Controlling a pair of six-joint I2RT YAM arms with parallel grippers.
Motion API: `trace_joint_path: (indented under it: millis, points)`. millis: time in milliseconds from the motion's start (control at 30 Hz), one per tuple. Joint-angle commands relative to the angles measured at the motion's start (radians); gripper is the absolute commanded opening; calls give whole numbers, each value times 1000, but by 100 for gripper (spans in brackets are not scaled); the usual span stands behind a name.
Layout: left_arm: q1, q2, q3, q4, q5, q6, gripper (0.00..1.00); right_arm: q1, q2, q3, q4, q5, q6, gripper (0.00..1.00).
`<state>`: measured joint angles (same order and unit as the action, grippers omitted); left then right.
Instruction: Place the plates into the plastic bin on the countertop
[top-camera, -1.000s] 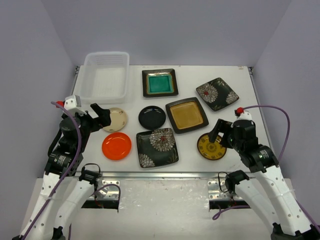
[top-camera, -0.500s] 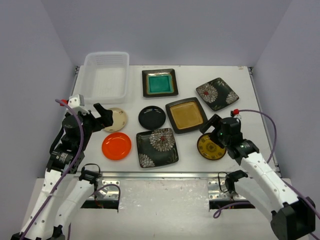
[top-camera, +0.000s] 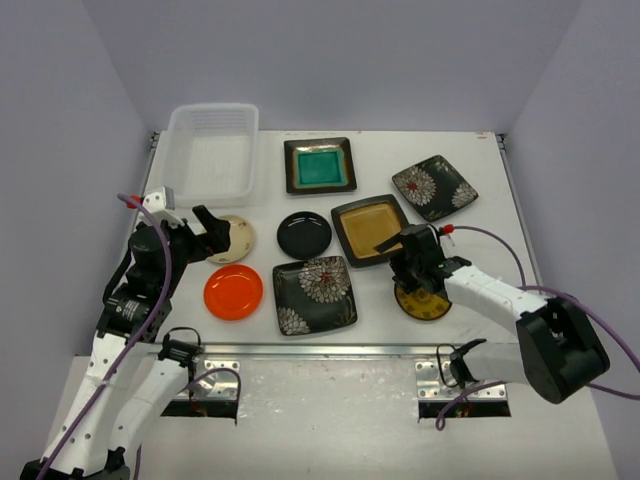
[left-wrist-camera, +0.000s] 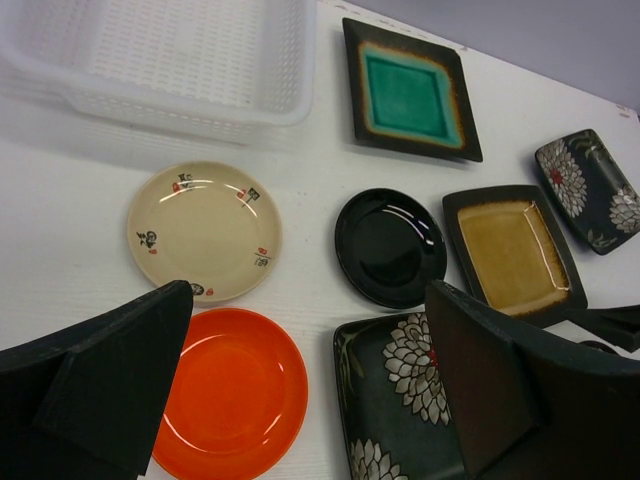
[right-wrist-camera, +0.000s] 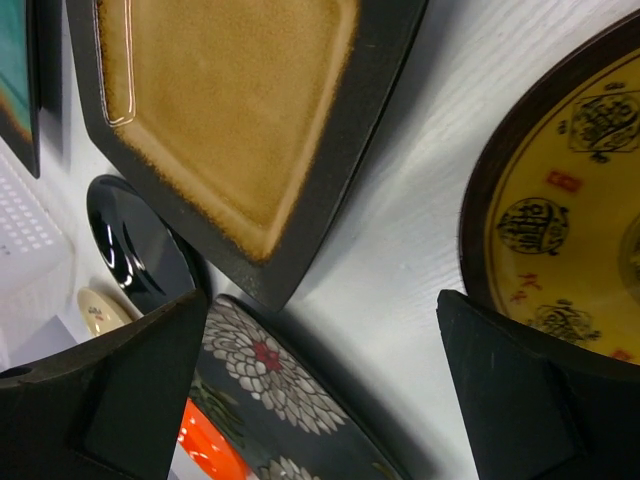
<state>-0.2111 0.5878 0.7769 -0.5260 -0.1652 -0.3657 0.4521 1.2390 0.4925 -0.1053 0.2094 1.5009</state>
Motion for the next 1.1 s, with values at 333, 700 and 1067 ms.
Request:
trace_joint_path:
  millis: [333,700,1067]
  points:
    - [-11,7,-1,55,29,18,100,56,249,87,61,150,291,86]
    - [-17,15,-2,58,44,21,100,29,361,-44,302,185,384,63]
    - [-19,20,-2,60,44,24,100,27,384,-159,560,193,358,30]
